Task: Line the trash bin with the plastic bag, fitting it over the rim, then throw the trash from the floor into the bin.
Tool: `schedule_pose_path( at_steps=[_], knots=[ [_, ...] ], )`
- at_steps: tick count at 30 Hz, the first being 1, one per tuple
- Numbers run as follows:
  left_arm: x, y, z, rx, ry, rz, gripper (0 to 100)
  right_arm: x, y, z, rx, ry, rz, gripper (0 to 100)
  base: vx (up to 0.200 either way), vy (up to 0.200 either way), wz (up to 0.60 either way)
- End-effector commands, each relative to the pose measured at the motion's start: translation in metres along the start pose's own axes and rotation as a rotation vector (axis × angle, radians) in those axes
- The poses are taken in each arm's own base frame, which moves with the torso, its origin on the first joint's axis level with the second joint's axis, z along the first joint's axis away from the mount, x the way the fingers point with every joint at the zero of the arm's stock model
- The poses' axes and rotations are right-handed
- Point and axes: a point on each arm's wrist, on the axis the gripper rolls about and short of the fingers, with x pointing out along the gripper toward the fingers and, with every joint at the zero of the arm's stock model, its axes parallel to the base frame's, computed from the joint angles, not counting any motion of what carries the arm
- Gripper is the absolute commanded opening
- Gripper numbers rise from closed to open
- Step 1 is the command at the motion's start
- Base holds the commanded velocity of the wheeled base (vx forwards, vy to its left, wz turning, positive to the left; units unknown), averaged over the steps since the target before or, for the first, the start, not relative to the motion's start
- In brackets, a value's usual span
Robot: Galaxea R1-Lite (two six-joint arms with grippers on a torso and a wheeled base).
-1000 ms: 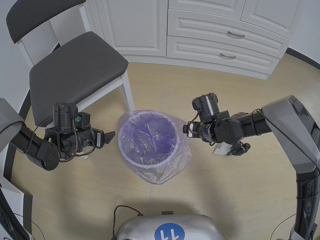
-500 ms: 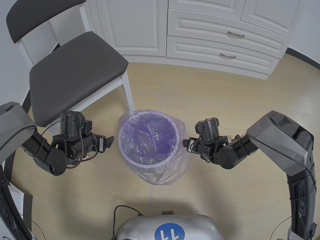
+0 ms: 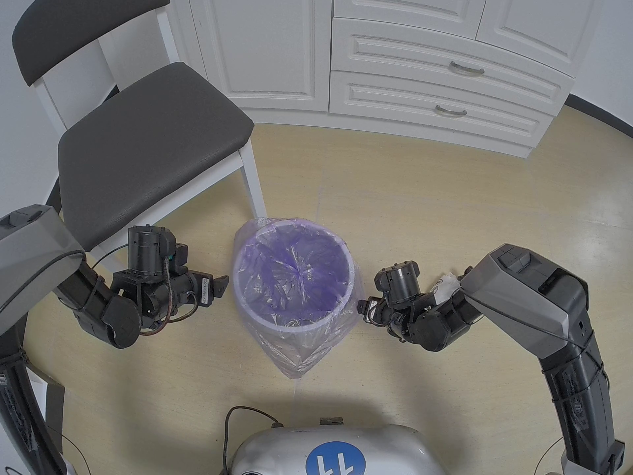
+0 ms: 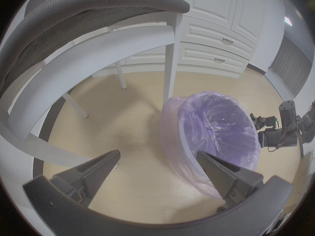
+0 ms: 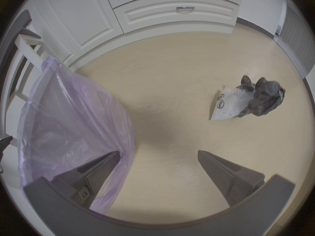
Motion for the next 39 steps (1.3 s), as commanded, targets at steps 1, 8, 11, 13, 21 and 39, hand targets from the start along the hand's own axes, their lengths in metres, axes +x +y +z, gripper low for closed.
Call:
schedule_pose_path(
  at_steps=[1, 8, 11, 13, 21, 39],
  knots=[
    [0.012, 0.001, -0.002, -0.019, 0.006, 0.023, 100, 0.011, -0.002, -0.011, 0.013, 0.016, -0.007, 100, 0.0, 0.0, 0.0],
    [0.039, 0.001, -0.007, -0.069, -0.029, 0.078, 100, -0.022, 0.005, 0.0, -0.011, -0.012, -0.014, 100, 0.0, 0.0, 0.0],
    [0.06, -0.001, -0.013, -0.111, -0.072, 0.079, 100, -0.047, 0.013, 0.014, -0.057, -0.077, 0.012, 100, 0.0, 0.0, 0.0],
    [0.074, -0.001, -0.016, -0.14, -0.099, 0.101, 100, -0.063, 0.015, 0.021, -0.095, -0.132, 0.05, 100, 0.0, 0.0, 0.0],
    [0.093, -0.003, -0.021, -0.184, -0.123, 0.127, 100, -0.076, 0.012, 0.026, -0.151, -0.246, 0.097, 100, 0.0, 0.0, 0.0],
    [0.137, -0.012, -0.068, -0.214, -0.041, 0.125, 100, -0.084, 0.016, 0.032, -0.147, -0.263, 0.114, 100, 0.0, 0.0, 0.0]
  ],
)
